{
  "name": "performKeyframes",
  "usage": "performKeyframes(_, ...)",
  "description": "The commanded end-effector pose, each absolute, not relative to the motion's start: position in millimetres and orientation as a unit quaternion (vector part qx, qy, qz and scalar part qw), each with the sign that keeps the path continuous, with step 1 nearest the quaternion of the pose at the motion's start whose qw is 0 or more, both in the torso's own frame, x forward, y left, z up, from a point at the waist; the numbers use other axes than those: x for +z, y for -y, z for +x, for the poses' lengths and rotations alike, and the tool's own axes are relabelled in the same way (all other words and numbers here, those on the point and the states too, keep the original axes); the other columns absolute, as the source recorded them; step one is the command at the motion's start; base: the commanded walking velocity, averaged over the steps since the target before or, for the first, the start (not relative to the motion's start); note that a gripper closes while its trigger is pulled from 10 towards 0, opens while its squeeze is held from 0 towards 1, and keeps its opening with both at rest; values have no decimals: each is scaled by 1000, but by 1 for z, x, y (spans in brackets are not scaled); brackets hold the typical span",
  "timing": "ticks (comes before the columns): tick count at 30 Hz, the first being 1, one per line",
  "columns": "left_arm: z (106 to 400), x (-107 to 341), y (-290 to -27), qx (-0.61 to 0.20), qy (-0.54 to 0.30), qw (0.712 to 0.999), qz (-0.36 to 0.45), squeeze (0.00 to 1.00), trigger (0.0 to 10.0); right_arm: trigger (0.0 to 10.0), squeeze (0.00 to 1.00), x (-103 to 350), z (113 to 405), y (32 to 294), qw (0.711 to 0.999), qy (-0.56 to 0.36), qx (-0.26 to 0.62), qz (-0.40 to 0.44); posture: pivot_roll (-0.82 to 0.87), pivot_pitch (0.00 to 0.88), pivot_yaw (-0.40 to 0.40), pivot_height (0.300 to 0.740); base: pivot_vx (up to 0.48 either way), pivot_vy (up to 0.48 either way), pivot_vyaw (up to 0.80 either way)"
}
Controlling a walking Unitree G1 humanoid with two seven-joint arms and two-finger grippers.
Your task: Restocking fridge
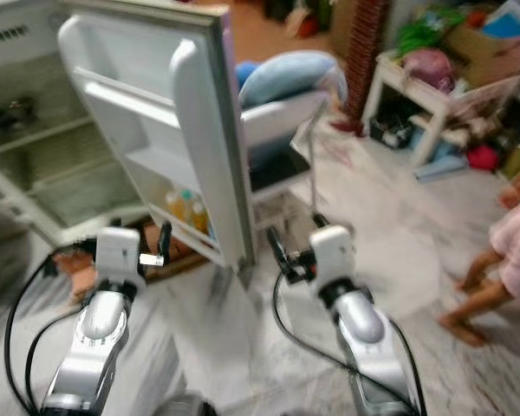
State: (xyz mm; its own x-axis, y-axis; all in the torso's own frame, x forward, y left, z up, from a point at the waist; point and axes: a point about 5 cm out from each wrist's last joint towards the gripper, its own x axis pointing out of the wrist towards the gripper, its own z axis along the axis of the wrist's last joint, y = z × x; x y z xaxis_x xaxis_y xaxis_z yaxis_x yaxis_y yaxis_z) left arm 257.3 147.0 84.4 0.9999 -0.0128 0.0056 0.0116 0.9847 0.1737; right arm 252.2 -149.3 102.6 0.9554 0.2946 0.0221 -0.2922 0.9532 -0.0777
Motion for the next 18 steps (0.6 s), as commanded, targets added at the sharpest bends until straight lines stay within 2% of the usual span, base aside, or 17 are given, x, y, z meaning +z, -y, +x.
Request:
performKeyframes(1,251,77,-160,22,-10,996,84,0,10000,10000,0,105,255,146,990,24,137,-19,11,45,53,740,0,0,712)
performKeyframes(7,250,81,-151,16,5,998,66,0,10000,10000,0,99,255,153,998,16,63,15,27,39,50,740,0,0,674)
performKeyframes(12,250,83,-149,6,12,998,59,0,10000,10000,0,99,258,153,999,19,39,18,26,41,57,740,0,0,575)
performKeyframes(15,251,84,-148,-8,16,999,48,0,10000,10000,0,100,260,154,999,22,38,10,22,43,58,740,351,0,485)
performKeyframes(18,253,85,-148,-7,17,998,52,0,10000,10000,0,104,264,160,999,29,24,13,17,45,57,740,387,0,0)
